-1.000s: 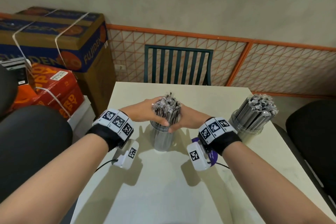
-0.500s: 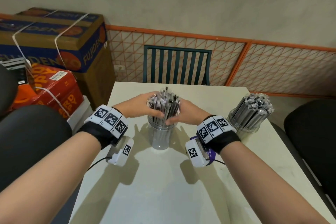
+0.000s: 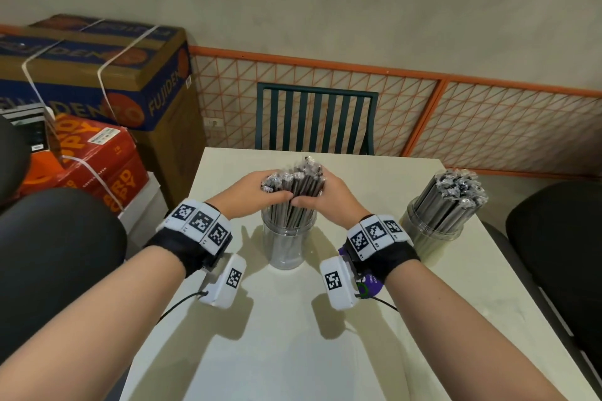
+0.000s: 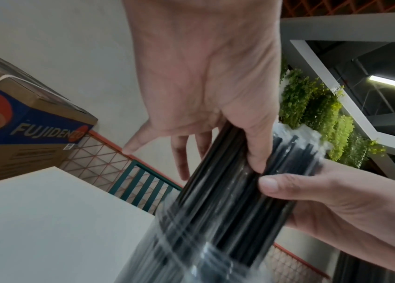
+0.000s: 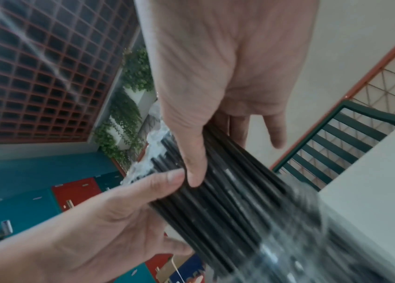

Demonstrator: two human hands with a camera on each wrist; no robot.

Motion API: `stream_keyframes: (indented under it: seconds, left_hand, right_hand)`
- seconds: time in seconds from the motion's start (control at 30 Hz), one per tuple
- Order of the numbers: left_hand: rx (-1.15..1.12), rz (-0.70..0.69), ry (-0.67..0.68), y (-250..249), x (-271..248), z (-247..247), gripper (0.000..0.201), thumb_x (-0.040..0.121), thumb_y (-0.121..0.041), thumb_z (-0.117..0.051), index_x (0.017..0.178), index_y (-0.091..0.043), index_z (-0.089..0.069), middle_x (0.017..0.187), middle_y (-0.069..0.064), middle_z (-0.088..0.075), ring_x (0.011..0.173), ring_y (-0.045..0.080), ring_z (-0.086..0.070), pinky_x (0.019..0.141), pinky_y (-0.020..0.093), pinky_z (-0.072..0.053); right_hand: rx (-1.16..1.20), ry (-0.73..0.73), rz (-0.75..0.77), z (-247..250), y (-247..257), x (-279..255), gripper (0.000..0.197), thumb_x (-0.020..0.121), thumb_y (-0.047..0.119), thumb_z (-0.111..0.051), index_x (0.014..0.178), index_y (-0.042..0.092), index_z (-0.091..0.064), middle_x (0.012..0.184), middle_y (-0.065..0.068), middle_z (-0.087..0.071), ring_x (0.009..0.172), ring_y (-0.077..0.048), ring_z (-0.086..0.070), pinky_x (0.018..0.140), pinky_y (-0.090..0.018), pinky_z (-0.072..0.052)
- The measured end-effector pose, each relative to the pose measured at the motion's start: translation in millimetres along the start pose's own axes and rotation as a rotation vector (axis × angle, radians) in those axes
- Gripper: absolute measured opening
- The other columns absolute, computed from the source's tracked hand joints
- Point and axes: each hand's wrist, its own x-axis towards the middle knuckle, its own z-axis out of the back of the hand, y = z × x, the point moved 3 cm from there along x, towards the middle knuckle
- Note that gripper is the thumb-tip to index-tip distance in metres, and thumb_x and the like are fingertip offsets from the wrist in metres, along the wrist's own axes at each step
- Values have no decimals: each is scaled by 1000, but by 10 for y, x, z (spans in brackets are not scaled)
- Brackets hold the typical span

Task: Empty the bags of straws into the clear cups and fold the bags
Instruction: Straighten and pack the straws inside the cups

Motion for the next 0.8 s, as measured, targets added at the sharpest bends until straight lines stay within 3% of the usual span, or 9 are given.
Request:
stream_keyframes:
  seconds: [0.07,0.13,0.2,0.27,0.4,0.5,0.6,0.67,0.8]
  left_hand:
    - [-2,0,50,-48,-4,109,42,85,-20,-65,126,-20,-54,115,-6,-61,96,-2,-56,77,7,-41]
    - [2,31,111,-40,-14,167,52,78,-22,-73,127,-21,-54,119,-6,-62,104,5,-57,88,16,-44]
    - [32,76,175,-5,-57,151,62,73,-22,-77,129,-23,-51,120,-8,-59,110,9,-53,94,20,-40]
    - [35,96,161,18,-116,91,73,72,-23,-78,135,-23,-41,121,-11,-51,113,7,-47,91,14,-34]
    - [-79,89,-20,121,-167,-91,99,66,-35,-81,144,-26,-22,129,-8,-43,122,11,-42,104,27,-34]
    - [-151,81,-213,202,-182,-268,111,49,-56,-80,140,-34,-20,131,-4,-45,126,18,-43,109,42,-34]
    - [-235,63,-303,179,-194,-404,104,57,-41,-84,139,-28,-22,124,-3,-47,121,17,-46,107,39,-37]
    - [-223,74,-349,135,-180,-417,89,65,-31,-83,136,-23,-29,118,-3,-51,114,15,-49,101,32,-40]
    - [-126,66,-343,80,-179,-291,52,77,-25,-73,124,-18,-50,109,-4,-60,105,14,-56,95,30,-42]
  right_hand:
    - [4,-9,46,92,76,6,61,71,11,-79,125,13,-51,110,4,-61,104,-9,-56,85,-15,-44]
    - [-53,48,57,107,105,-8,66,69,15,-82,127,15,-49,111,7,-59,104,-7,-54,82,-9,-43]
    - [-131,136,39,44,39,-23,74,66,16,-84,129,15,-45,122,2,-59,113,-12,-53,94,-24,-46]
    - [-194,186,11,-35,-62,-37,82,65,17,-84,135,15,-41,133,-3,-53,123,-18,-48,105,-37,-40]
    - [-189,222,-14,-144,-126,-72,91,67,16,-83,142,16,-32,139,-4,-48,129,-20,-44,109,-34,-35]
    - [-158,216,-3,-224,-116,-80,104,63,26,-83,146,26,-21,142,1,-45,132,-20,-42,112,-49,-32]
    - [-122,222,-7,-338,-319,18,114,54,44,-77,144,46,-7,143,7,-44,134,-21,-41,111,-62,-25]
    - [-120,226,-7,-368,-309,18,114,58,44,-77,143,48,-2,142,9,-46,134,-19,-42,111,-63,-22]
    - [-111,211,-16,-241,-48,-62,85,79,12,-71,146,19,-19,139,-1,-47,130,-17,-43,112,-39,-31]
